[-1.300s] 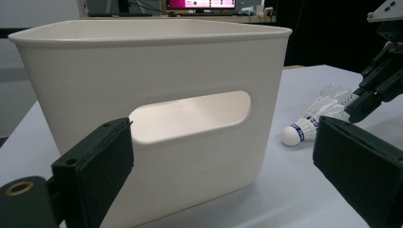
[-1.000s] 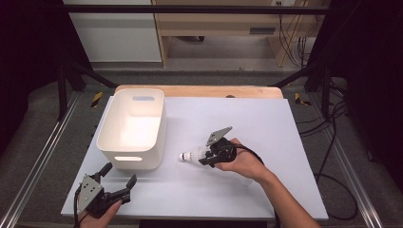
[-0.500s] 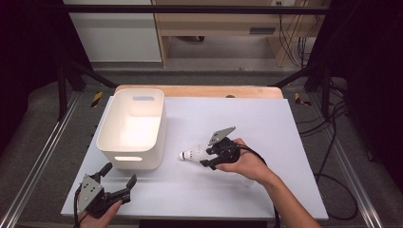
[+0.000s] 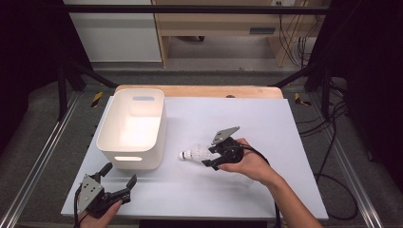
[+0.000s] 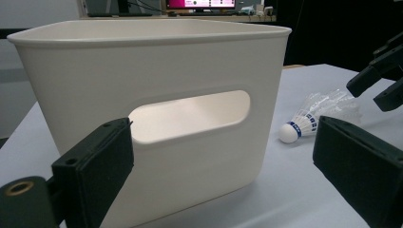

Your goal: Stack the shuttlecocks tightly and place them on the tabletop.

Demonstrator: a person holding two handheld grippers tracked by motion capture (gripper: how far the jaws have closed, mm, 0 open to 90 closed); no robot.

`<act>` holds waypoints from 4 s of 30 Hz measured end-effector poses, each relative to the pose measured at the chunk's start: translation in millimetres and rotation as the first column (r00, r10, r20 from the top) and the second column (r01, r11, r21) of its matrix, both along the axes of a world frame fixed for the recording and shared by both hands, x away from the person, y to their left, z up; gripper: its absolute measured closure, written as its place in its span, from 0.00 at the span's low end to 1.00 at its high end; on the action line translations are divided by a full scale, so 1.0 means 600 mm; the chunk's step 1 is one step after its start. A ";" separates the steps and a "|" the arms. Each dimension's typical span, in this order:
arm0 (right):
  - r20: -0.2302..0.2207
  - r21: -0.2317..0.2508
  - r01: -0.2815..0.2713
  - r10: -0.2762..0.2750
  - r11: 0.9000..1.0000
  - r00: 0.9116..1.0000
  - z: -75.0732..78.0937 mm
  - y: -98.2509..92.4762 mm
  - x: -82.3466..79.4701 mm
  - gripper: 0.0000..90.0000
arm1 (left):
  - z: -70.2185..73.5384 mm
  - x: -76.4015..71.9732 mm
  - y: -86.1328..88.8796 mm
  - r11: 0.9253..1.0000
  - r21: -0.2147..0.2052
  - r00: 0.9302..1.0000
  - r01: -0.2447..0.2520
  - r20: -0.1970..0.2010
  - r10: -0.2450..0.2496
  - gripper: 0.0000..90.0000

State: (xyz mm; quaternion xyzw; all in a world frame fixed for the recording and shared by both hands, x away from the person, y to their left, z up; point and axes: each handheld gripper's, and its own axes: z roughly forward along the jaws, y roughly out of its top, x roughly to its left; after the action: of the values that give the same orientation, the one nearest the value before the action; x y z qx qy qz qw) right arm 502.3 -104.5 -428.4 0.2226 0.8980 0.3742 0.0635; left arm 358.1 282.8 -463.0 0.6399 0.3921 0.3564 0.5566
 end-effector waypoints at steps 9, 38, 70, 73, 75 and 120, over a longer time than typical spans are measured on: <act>0.001 -0.001 0.000 0.000 1.000 1.000 -0.002 -0.001 0.000 0.46 | 0.000 0.000 0.000 1.000 0.000 1.000 0.001 0.001 -0.001 0.07; 0.147 0.094 0.200 -0.212 0.975 0.966 0.036 -0.064 -0.066 0.13 | -0.001 0.000 0.000 1.000 0.004 1.000 -0.002 -0.004 0.002 0.07; 0.155 0.086 0.315 -0.325 0.945 0.933 -0.025 -0.138 -0.171 0.94 | -0.003 0.001 0.001 1.000 0.008 1.000 -0.007 -0.010 0.007 0.07; 0.150 0.085 0.327 -0.337 0.941 0.930 -0.031 -0.141 -0.175 0.97 | -0.003 0.000 -0.001 1.000 0.006 1.000 -0.007 -0.010 0.007 0.07; 0.146 0.083 0.338 -0.347 0.937 0.926 -0.036 -0.144 -0.178 0.98 | -0.003 0.001 -0.001 1.000 0.004 1.000 -0.005 -0.011 0.006 0.07; 0.105 0.088 0.590 -0.597 0.802 0.795 -0.081 -0.305 -0.176 1.00 | -0.005 0.001 -0.001 1.000 0.012 1.000 -0.006 -0.014 0.007 0.07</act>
State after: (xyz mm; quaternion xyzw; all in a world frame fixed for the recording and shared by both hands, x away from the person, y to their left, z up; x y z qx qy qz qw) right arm 396.8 -287.3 -477.3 0.4701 0.7671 0.3717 0.2289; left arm 358.7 282.5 -466.0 0.6446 0.3959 0.3560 0.5487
